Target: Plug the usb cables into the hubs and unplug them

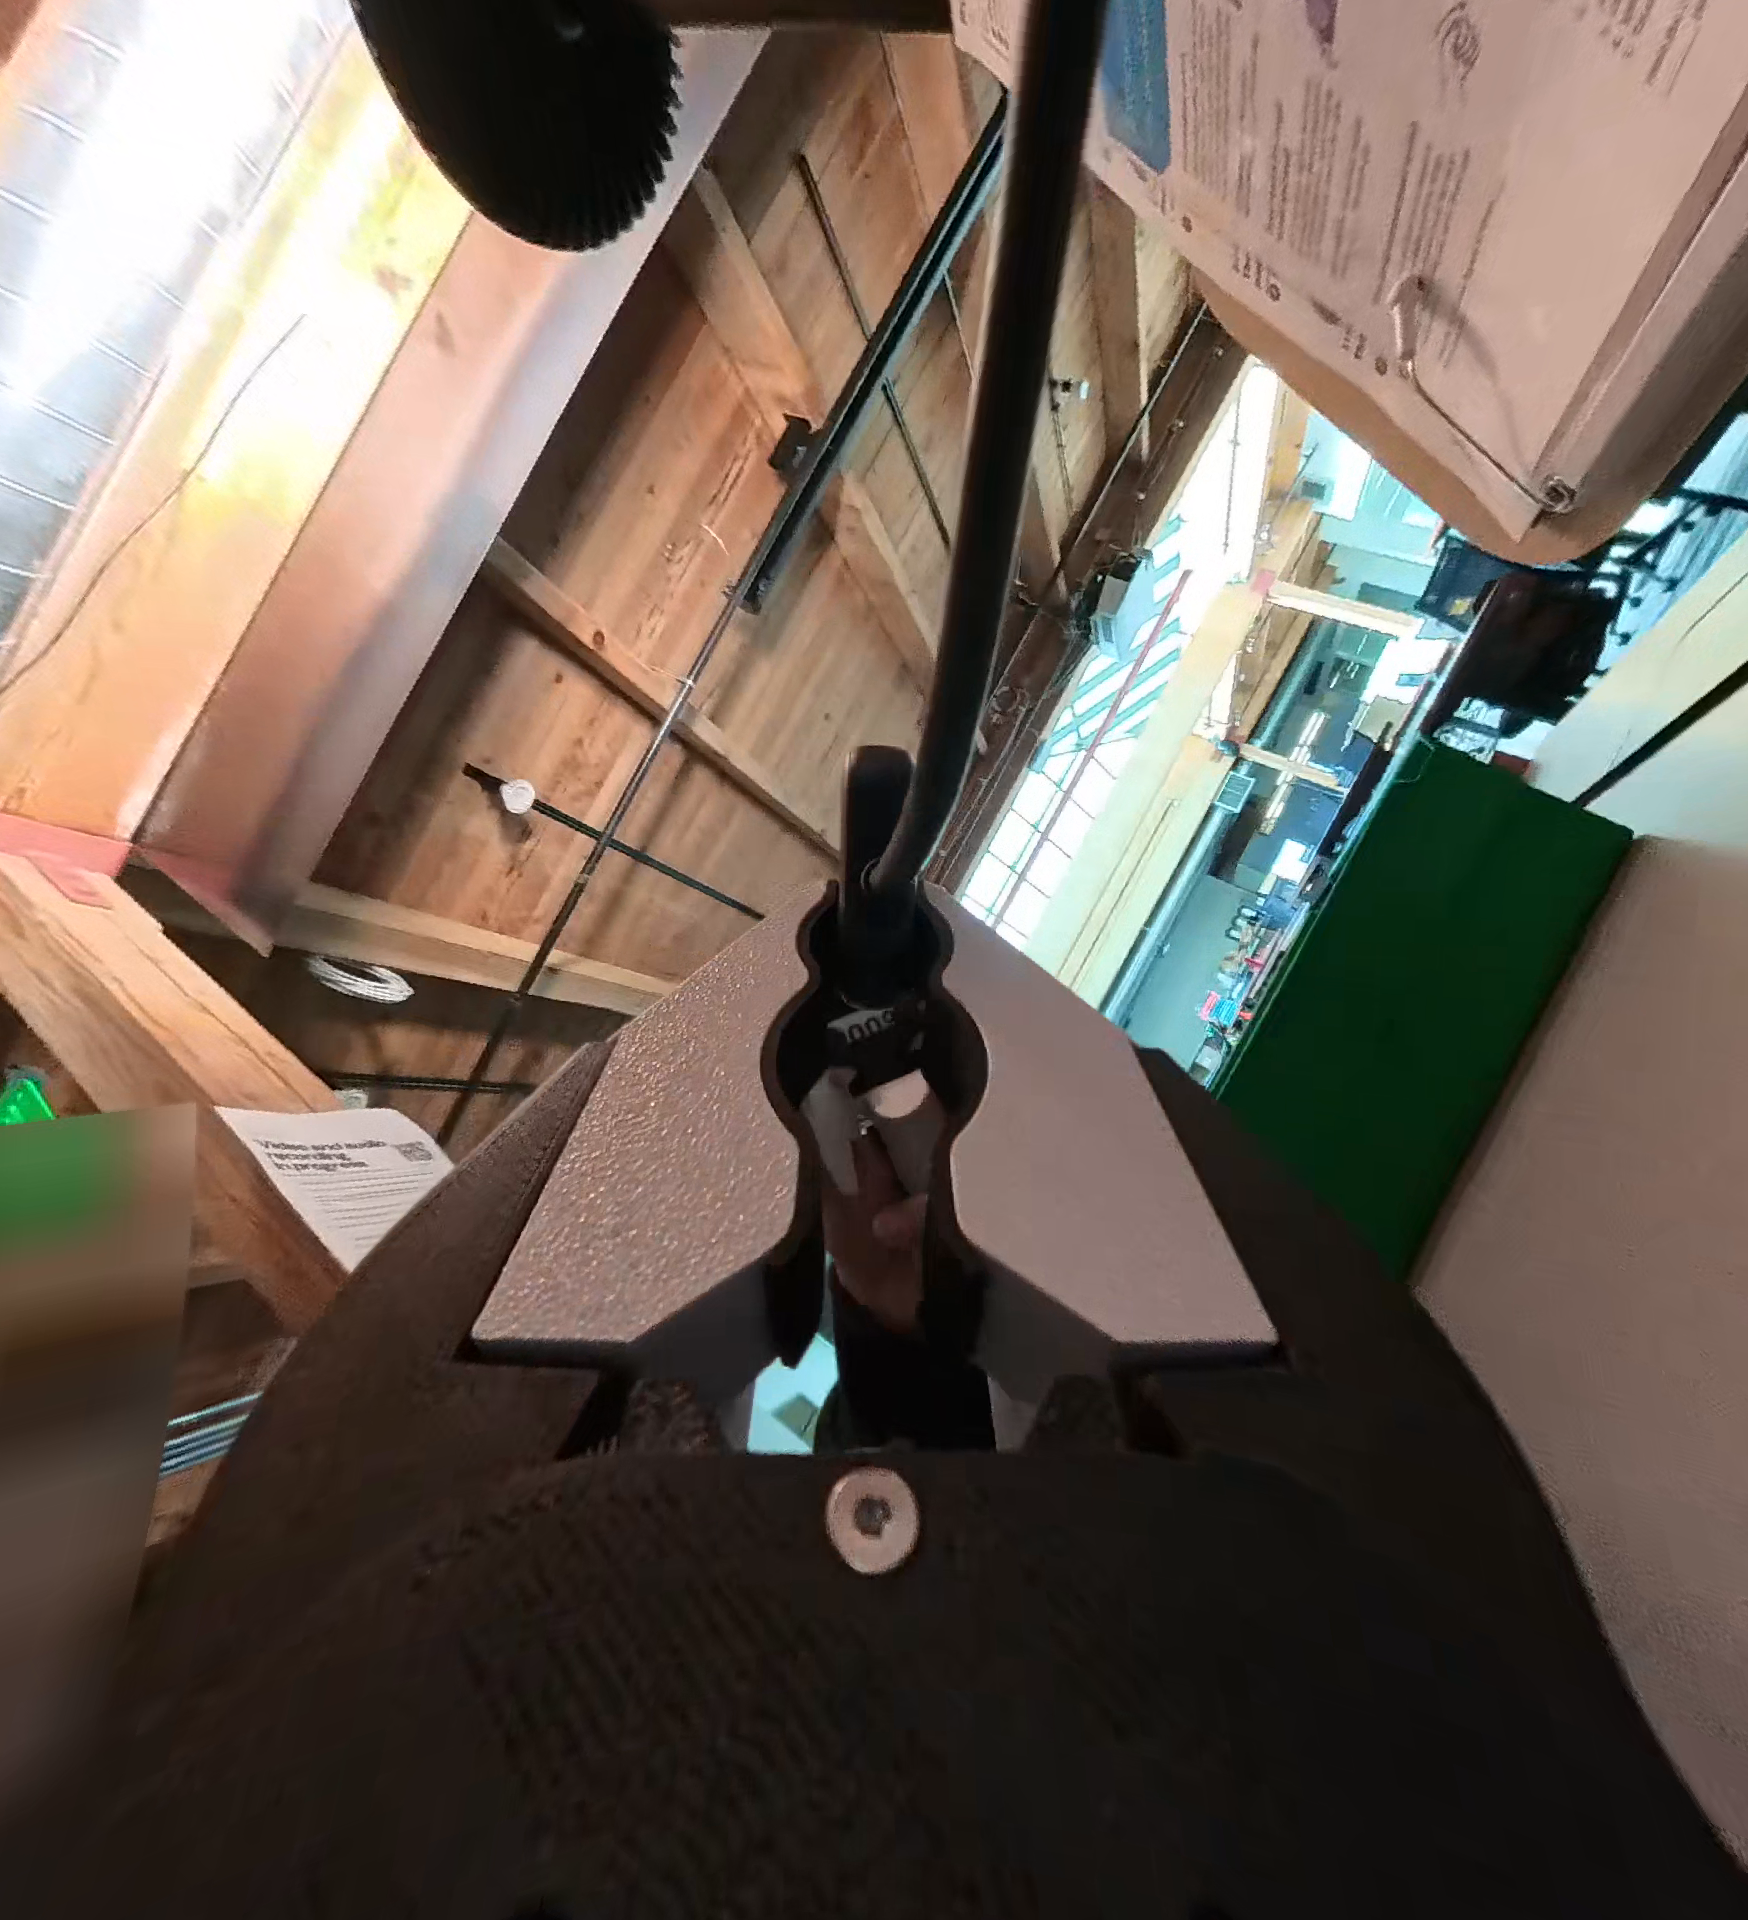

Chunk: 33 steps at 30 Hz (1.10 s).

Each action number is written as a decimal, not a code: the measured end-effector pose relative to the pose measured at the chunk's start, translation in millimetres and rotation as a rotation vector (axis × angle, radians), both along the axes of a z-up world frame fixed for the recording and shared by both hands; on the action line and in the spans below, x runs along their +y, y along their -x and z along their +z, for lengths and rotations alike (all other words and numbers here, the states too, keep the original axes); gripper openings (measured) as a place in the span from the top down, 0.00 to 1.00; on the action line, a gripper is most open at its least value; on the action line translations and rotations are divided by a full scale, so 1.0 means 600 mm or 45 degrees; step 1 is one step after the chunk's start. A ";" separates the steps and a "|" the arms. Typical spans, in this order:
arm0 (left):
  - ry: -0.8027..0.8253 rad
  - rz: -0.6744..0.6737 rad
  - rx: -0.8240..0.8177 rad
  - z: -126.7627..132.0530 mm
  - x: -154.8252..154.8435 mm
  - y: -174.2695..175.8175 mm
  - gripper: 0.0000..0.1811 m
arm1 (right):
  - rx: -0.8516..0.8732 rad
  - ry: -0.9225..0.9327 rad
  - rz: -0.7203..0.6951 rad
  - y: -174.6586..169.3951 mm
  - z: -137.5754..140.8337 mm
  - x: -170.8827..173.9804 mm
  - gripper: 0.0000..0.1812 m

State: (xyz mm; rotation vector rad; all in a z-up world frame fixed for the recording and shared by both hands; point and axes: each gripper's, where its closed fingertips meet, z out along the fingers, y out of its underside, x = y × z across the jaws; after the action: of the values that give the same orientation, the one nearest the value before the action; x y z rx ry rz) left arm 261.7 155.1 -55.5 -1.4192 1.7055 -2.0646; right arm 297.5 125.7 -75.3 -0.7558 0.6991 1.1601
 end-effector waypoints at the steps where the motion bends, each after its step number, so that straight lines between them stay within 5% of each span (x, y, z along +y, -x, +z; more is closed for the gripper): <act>1: 0.017 -0.013 0.023 -0.005 -0.003 -0.009 0.84 | -0.009 0.002 -0.001 -0.001 0.000 -0.001 0.95; 7: 0.185 -0.095 0.107 -0.028 -0.011 -0.048 0.93 | -0.167 0.099 -0.045 0.005 -0.010 0.009 0.94; 11: 0.331 -0.111 0.180 -0.041 0.007 -0.064 0.95 | -0.457 0.291 -0.166 -0.001 -0.028 0.013 0.93; 17: 0.394 0.189 0.219 -0.060 0.124 -0.083 0.95 | -1.342 1.040 -0.659 -0.044 -0.068 0.001 0.39; 20: 0.405 0.137 0.238 -0.063 0.129 -0.073 0.95 | -1.727 1.099 -0.950 -0.044 -0.031 -0.012 0.32; 23: 0.415 -0.013 0.267 -0.065 0.093 -0.065 0.95 | -1.940 0.893 -1.058 0.005 0.001 -0.001 0.39; 26: 0.397 -0.151 0.314 -0.077 0.055 -0.057 0.95 | -2.133 0.950 -0.988 0.019 -0.027 0.016 0.40; 28: 0.368 -0.220 0.339 -0.087 0.038 -0.051 0.95 | -2.265 0.932 -1.030 0.026 -0.031 0.015 0.51; 33: 0.460 -0.311 0.349 -0.081 0.023 -0.045 0.95 | -2.360 0.952 -0.966 0.027 -0.058 0.021 0.58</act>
State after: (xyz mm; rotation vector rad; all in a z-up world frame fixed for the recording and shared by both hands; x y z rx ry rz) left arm 288.4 169.2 -104.3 -1.7430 1.7420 -2.5141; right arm 281.5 138.6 -110.1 -1.5566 -0.2836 -0.7437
